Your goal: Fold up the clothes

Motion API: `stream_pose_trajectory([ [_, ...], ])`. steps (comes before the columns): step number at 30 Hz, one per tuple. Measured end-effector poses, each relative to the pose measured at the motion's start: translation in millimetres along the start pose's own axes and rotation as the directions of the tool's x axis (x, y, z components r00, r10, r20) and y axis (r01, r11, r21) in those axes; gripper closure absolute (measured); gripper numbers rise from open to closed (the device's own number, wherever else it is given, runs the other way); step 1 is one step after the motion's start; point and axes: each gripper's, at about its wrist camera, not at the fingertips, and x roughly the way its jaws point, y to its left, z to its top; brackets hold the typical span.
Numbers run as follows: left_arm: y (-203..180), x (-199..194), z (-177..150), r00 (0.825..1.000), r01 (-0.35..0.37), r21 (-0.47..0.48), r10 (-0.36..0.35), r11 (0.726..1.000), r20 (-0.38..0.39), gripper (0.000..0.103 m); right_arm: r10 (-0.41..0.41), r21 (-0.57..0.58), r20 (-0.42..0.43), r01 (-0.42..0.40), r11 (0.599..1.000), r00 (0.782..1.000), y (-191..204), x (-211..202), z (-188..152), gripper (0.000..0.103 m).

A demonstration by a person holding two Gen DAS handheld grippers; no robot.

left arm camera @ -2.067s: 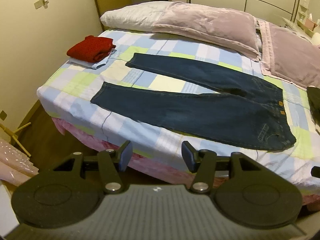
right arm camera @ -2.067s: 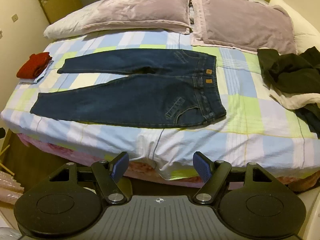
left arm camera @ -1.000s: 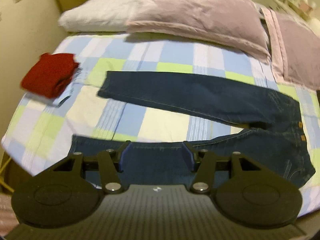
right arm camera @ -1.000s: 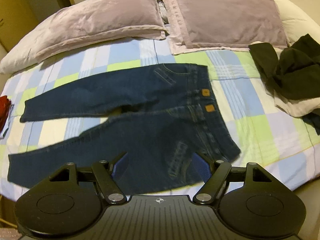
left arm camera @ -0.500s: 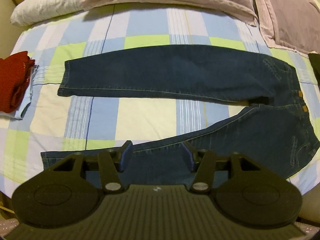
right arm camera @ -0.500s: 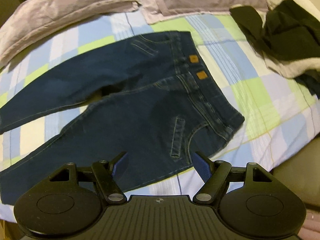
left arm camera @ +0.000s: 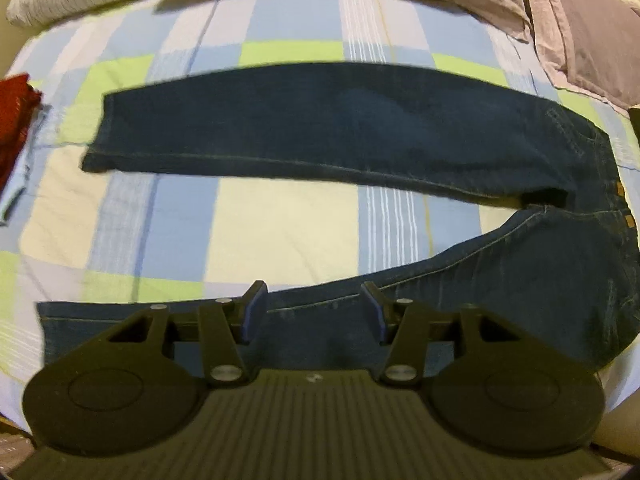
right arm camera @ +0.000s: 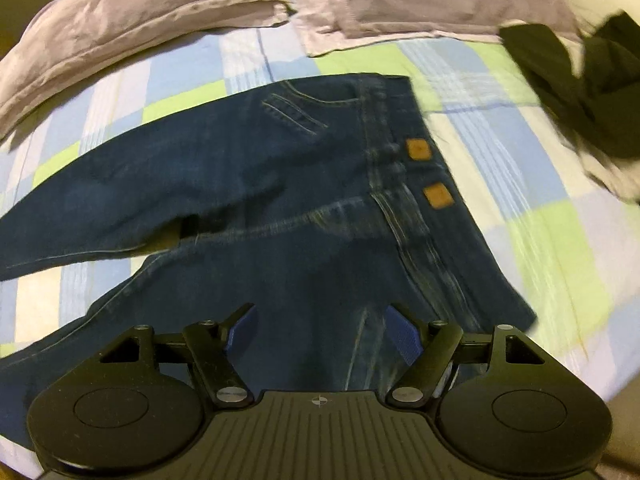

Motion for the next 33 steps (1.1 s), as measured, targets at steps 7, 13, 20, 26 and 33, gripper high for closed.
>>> stream_pose_trajectory([
  [7,-13,43,24,0.996,0.055,0.026,-0.056,0.998,0.072,0.063,0.085,-0.13,-0.001,-0.085,0.988,0.996,-18,64,37,0.029],
  [13,-26,84,81,0.984,0.074,0.187,-0.102,0.98,0.146,0.059,0.163,-0.317,0.062,-0.135,0.939,0.985,-32,104,102,0.029],
  [20,-30,132,155,0.979,0.068,0.398,-0.139,0.915,0.152,0.058,0.237,-0.554,0.083,-0.153,0.818,0.968,-30,146,200,0.029],
  [26,-16,163,202,0.984,0.043,0.551,-0.131,0.833,0.121,0.052,0.267,-0.637,-0.028,-0.223,0.738,0.963,-31,181,252,0.029],
  [33,-2,185,224,0.984,0.129,0.655,-0.176,0.744,0.007,0.059,0.283,-0.672,-0.198,-0.34,0.658,0.939,-26,211,276,0.03],
])
